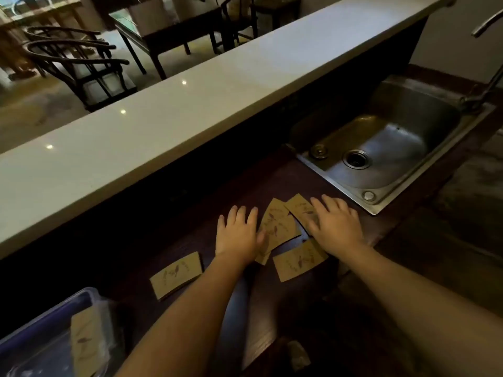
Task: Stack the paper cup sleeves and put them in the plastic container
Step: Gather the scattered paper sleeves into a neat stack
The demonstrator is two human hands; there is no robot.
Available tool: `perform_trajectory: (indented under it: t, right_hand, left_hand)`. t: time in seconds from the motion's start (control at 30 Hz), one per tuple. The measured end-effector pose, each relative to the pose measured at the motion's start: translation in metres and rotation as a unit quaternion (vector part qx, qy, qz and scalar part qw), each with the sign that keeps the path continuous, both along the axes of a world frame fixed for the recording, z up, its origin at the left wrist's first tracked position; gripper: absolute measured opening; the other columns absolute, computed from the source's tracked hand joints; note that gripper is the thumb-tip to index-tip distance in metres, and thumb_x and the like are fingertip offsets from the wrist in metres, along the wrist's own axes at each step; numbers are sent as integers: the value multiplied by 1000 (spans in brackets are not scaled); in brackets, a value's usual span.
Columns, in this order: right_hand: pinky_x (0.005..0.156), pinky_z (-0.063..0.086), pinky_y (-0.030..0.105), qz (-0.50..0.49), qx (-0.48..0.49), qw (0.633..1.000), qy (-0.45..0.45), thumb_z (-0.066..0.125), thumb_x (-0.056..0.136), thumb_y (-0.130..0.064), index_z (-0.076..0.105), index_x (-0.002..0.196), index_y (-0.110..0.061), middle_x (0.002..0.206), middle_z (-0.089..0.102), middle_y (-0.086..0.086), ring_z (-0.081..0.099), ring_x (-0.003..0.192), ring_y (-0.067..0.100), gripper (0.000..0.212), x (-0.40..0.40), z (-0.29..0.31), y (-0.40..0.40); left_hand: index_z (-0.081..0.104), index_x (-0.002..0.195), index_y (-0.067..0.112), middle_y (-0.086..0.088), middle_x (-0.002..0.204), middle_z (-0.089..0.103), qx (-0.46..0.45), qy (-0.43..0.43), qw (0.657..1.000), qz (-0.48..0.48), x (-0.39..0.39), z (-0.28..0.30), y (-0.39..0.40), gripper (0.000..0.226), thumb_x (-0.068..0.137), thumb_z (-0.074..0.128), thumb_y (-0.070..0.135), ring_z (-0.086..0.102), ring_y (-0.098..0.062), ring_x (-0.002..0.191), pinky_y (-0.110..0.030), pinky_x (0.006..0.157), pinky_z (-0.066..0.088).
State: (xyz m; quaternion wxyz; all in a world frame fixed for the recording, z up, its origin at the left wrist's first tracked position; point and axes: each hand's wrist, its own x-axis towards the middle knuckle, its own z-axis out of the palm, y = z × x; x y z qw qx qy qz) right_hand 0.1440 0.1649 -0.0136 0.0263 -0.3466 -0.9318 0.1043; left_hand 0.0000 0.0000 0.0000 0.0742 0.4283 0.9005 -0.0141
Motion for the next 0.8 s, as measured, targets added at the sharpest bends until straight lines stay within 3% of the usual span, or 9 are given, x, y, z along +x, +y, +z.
perform_trajectory:
  t: [0.13, 0.37, 0.67, 0.73, 0.8]
  right_hand:
    - [97, 35, 45, -29, 3, 999, -34, 44, 91, -50, 38, 140, -9, 141, 46, 11, 38, 126, 32, 64, -1, -6, 6]
    - [94, 36, 42, -73, -40, 994, -70, 47, 86, -59, 50, 126, -7, 130, 49, 12, 39, 120, 31, 65, -6, -15, 3]
    - [91, 39, 43, -150, -122, 981, 8, 65, 79, -43, 50, 117, -9, 125, 52, 14, 42, 117, 33, 53, -10, -17, -2]
    - [90, 41, 43, -158, -142, 977, 33, 68, 79, -35, 48, 115, -10, 122, 55, 14, 44, 116, 34, 49, -12, -16, -1]
    - [88, 42, 43, -162, -163, 971, 66, 69, 81, -27, 48, 114, -10, 118, 59, 13, 47, 113, 34, 43, -13, -18, 0]
  left_hand:
    - [32, 146, 18, -11, 155, 29, -7, -13, 1000, 4, 3, -6, 20, 65, 92, 36, 55, 15, -29, 145, -53, 115, 15]
    - [52, 131, 16, -9, 139, 42, -37, -6, 999, -12, 6, -16, 33, 63, 87, 43, 61, 33, -29, 129, -48, 109, 28]
    - [52, 125, 14, -8, 127, 49, -27, -43, 998, 23, 7, -21, 37, 57, 84, 55, 54, 38, -28, 120, -41, 97, 34]
    - [50, 119, 14, -8, 123, 54, -10, -80, 996, 33, 4, -19, 40, 53, 82, 62, 49, 43, -29, 116, -41, 92, 38]
    - [48, 116, 14, -10, 115, 61, 23, -178, 982, 50, 2, -17, 40, 47, 82, 67, 39, 55, -29, 105, -41, 84, 47]
